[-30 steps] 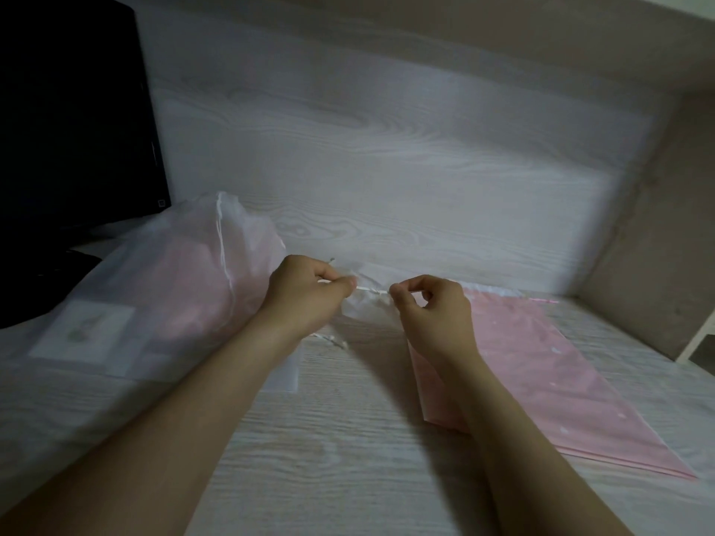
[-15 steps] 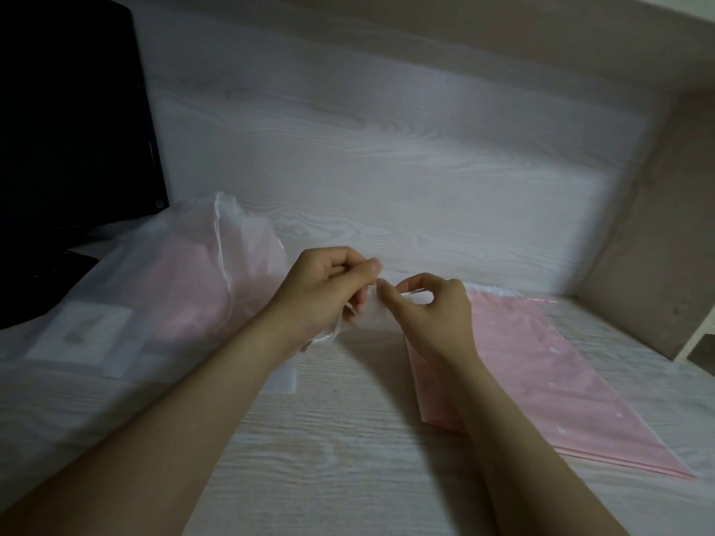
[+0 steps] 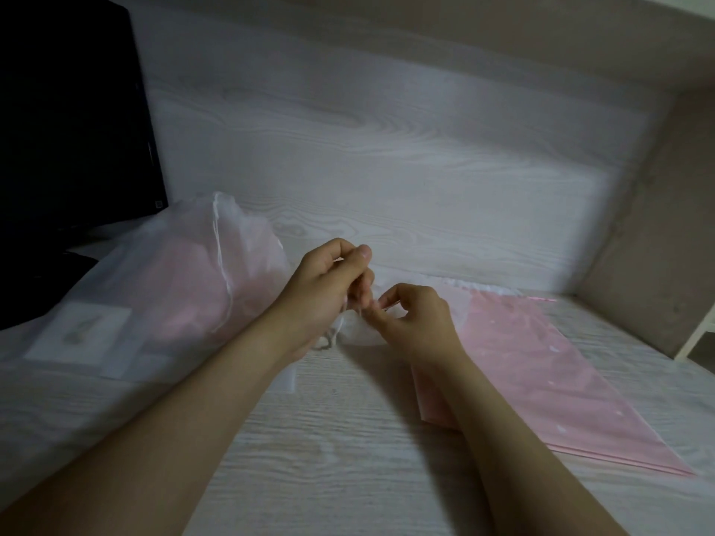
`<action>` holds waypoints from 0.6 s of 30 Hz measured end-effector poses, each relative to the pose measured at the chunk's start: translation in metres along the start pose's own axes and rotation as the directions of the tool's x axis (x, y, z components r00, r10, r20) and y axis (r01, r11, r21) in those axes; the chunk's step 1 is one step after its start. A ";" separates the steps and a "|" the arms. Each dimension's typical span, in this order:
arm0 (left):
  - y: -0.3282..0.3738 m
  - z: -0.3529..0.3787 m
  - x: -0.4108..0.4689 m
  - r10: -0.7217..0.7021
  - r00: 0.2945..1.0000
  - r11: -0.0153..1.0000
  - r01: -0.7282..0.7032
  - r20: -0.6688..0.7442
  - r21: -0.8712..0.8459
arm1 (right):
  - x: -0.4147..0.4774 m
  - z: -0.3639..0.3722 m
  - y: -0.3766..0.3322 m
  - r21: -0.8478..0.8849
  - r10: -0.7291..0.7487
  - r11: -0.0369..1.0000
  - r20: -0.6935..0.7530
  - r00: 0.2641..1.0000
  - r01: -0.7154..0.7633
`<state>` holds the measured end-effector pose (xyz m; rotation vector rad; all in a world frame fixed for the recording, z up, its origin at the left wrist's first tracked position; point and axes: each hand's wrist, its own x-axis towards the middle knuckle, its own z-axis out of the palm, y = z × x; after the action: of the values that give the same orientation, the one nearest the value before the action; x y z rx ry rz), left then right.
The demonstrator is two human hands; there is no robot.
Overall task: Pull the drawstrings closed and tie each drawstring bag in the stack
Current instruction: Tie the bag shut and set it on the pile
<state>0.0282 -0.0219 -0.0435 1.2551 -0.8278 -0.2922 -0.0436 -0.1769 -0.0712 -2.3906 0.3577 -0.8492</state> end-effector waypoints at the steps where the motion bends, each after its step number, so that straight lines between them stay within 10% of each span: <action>1: -0.001 0.000 0.000 -0.012 1.000 1.000 0.012 -0.007 0.003 | 0.000 0.000 0.000 0.009 -0.007 1.000 0.021 1.000 0.007; 18: -0.018 -0.006 0.006 -0.149 0.989 0.953 0.148 -0.015 0.265 | 0.006 -0.006 0.000 0.326 -0.039 0.944 -0.028 0.999 0.046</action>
<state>0.0405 -0.0272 -0.0585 1.5729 -0.7965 -0.3122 -0.0429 -0.1817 -0.0646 -2.0884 0.1584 -0.8792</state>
